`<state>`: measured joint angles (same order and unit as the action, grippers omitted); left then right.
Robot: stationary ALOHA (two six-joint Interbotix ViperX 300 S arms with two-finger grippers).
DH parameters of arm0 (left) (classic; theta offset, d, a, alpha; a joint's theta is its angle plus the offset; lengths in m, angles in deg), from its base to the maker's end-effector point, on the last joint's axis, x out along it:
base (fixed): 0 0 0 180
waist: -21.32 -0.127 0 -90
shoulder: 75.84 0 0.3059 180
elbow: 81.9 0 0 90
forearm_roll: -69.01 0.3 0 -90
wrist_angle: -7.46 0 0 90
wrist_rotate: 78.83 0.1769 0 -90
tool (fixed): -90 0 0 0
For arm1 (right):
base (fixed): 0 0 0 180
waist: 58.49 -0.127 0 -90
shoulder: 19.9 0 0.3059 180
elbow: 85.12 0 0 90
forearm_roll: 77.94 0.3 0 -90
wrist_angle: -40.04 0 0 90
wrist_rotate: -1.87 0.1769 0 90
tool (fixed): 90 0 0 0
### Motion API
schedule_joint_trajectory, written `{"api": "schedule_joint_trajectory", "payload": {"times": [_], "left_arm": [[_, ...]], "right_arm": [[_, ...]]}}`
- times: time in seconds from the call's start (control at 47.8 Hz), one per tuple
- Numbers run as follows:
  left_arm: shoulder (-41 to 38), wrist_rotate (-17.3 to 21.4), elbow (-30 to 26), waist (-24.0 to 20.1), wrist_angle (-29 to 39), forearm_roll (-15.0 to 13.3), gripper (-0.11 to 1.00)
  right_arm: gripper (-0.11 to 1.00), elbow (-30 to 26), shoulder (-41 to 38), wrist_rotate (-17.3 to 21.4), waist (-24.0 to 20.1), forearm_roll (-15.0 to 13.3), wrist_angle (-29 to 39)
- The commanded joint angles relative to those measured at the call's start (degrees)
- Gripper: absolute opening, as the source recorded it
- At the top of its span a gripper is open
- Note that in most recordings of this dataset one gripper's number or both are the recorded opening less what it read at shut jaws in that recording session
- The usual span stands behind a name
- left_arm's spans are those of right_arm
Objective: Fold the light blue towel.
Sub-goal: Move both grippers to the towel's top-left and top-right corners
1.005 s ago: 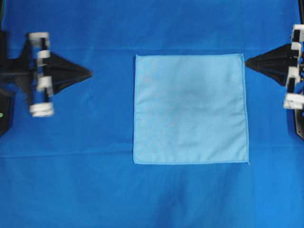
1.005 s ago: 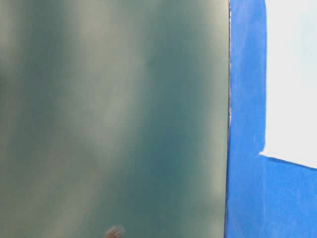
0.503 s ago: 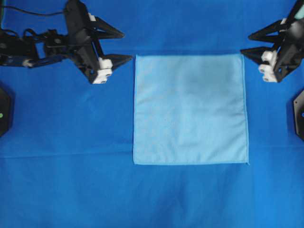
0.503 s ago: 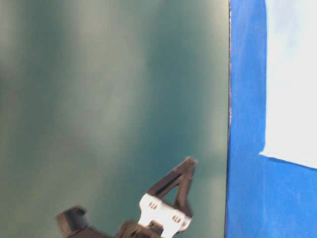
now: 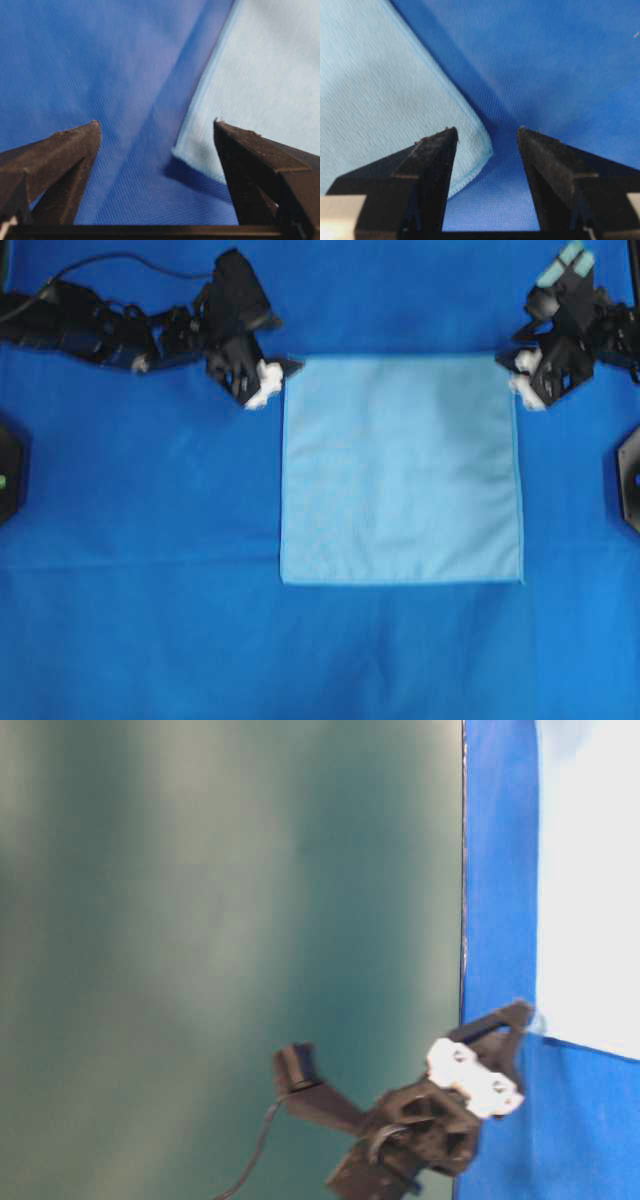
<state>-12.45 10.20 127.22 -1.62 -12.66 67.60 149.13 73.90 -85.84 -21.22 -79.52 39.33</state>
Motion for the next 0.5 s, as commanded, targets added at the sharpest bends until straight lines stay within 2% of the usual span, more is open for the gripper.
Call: {"api": "schedule_joint_trajectory", "payload": {"times": [0.0,0.168,0.251,0.335,0.482], "left_arm": [[-0.7,0.1,-1.5,0.1,0.0,-0.1,0.87],[-1.1,0.0,-1.3,0.1,0.4,-0.3,0.84],[-1.1,-0.1,-1.3,0.1,1.1,-0.4,0.79],[-1.1,-0.4,-1.3,0.4,2.9,-0.4,0.62],[-1.1,0.4,-1.5,1.4,6.3,-0.4,0.2]], "right_arm": [[0.57,-0.5,-2.0,0.0,0.3,-0.1,-1.1],[0.56,-0.9,-6.0,0.0,0.3,0.0,-1.4],[0.53,-1.0,-6.2,0.0,0.3,-0.1,-1.6],[0.43,-1.0,-6.2,-0.1,0.2,-0.1,-2.1],[0.03,-0.9,-5.9,0.0,0.2,-0.1,-2.3]]}}
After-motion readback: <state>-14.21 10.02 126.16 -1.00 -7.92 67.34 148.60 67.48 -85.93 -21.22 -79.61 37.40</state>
